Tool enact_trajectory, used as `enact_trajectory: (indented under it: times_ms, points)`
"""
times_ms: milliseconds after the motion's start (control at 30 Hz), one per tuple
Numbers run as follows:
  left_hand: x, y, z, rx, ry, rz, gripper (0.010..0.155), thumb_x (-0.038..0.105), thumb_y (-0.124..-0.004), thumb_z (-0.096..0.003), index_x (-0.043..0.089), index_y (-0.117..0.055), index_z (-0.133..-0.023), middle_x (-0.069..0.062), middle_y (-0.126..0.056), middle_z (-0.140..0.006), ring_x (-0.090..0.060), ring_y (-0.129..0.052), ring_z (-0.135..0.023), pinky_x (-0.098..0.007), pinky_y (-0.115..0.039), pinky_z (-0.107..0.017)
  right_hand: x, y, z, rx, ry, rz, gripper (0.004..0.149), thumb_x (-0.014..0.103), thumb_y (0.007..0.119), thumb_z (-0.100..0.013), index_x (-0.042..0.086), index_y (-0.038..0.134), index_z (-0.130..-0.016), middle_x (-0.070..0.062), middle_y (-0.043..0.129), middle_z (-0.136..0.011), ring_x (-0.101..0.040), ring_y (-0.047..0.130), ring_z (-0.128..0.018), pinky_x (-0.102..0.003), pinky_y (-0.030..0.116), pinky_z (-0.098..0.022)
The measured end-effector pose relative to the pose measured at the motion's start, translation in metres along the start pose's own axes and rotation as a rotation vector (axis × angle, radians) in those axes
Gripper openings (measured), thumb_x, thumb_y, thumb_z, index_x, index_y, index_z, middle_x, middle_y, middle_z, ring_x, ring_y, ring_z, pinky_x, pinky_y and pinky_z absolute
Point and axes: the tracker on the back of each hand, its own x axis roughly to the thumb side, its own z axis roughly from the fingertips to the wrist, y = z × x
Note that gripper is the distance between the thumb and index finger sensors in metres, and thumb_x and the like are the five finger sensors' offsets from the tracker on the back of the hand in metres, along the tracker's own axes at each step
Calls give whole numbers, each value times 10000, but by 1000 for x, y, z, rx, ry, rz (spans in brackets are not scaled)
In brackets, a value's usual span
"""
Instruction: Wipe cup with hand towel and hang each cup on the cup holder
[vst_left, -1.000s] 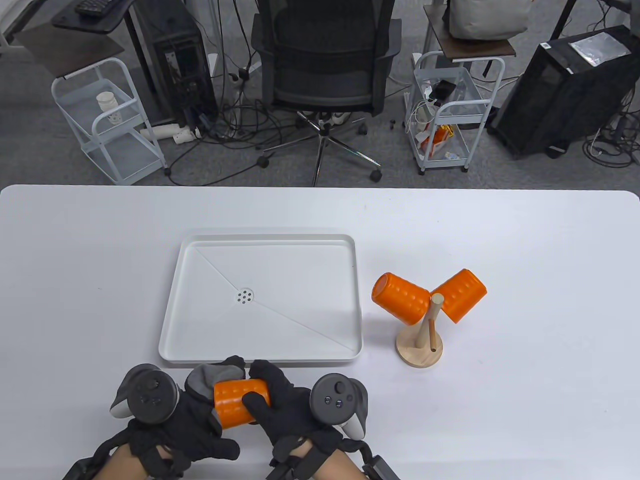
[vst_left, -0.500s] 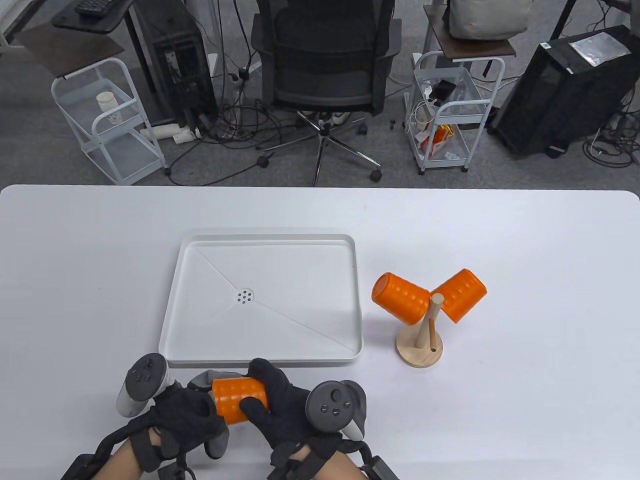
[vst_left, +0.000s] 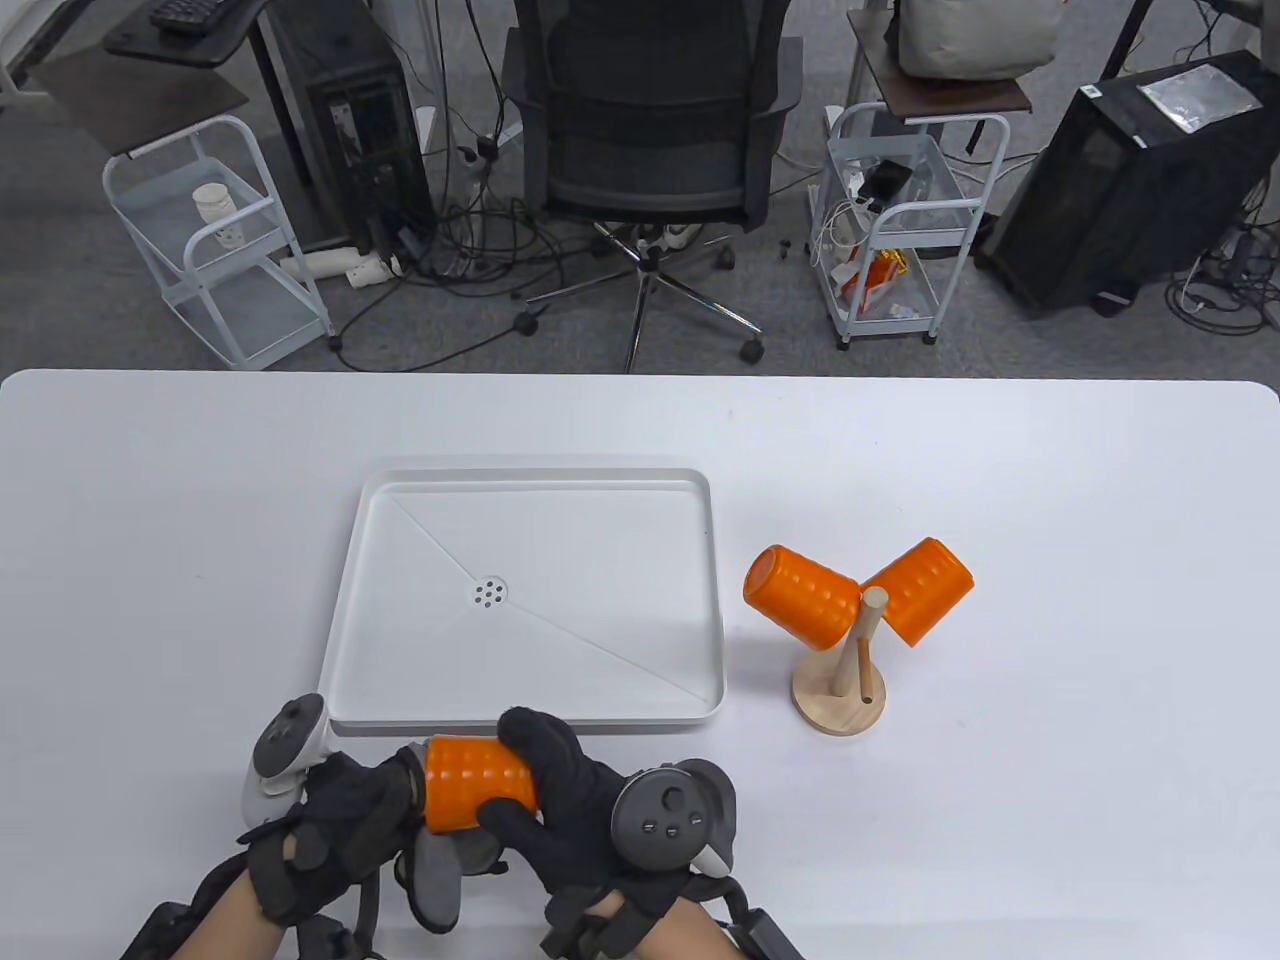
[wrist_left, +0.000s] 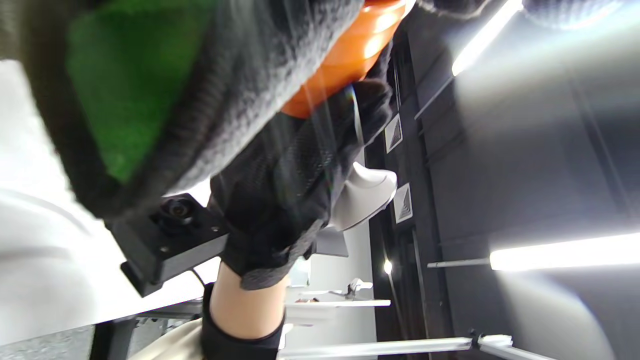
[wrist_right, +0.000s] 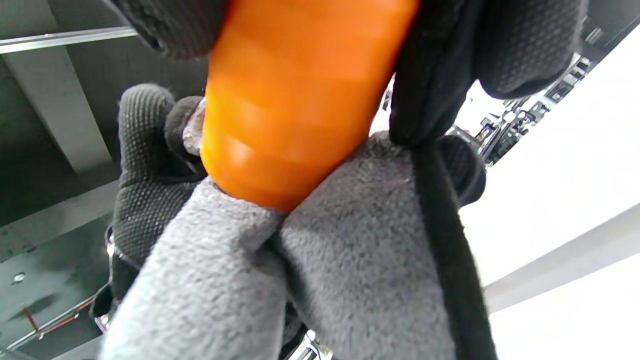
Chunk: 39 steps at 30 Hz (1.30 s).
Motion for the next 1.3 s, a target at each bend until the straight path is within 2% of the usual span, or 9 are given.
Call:
enact_trajectory:
  times_ms: [67,233,367,567,800,933,1300]
  points:
    - [4,1,2,24,-19,1,970,784,-621,-413,73,-526,-1065,-167,-565,-1142,-669,-446,-969,-774,-487,-638,-2,-5,0,-25,8,-7,758,488,685,-493,111,312,-1034,-279,535,-1033,-456,920,-641,-654,733,-558]
    - [9,4,6,78,-61,5,1014,799,-548,-384,63,-473,-1076,-201,-479,-1158,-673,-462,-967,-774,-496,-638,-5,-16,0,-79,28,-12,757,485,687,-494,101,320,-1033,-291,541,-1024,-457,916,-637,-655,730,-554]
    - [13,5,8,115,-91,-8,1005,790,-503,-370,89,-459,-1088,-215,-441,-1162,-662,-473,-970,-771,-498,-640,-9,-21,1,-109,51,-36,758,486,682,-496,91,320,-1031,-295,543,-1020,-456,917,-633,-654,732,-551]
    - [21,9,12,156,-110,-100,949,764,-514,-386,153,-461,-1110,-237,-404,-1159,-656,-502,-970,-766,-505,-648,-11,-25,2,-127,72,-66,761,492,674,-498,77,320,-1029,-302,560,-1009,-450,925,-624,-650,740,-542]
    - [24,7,12,176,-128,-160,864,735,-559,-412,240,-493,-1117,-195,-363,-1179,-647,-512,-976,-761,-501,-660,-10,-23,2,-117,77,-84,753,499,671,-499,71,342,-1024,-303,571,-1003,-442,938,-609,-644,752,-534]
    - [23,5,11,187,-92,-192,757,666,-637,-464,308,-486,-1115,-150,-319,-1198,-631,-540,-981,-755,-500,-676,-9,-22,2,-110,74,-82,753,501,672,-498,70,349,-1025,-305,580,-998,-440,943,-602,-642,756,-529]
    - [16,-3,5,210,17,-267,664,570,-722,-508,436,-428,-1088,-45,-259,-1201,-570,-583,-994,-726,-521,-699,-7,-10,2,-61,78,-75,751,506,665,-500,70,357,-1028,-306,588,-998,-440,945,-611,-640,756,-538]
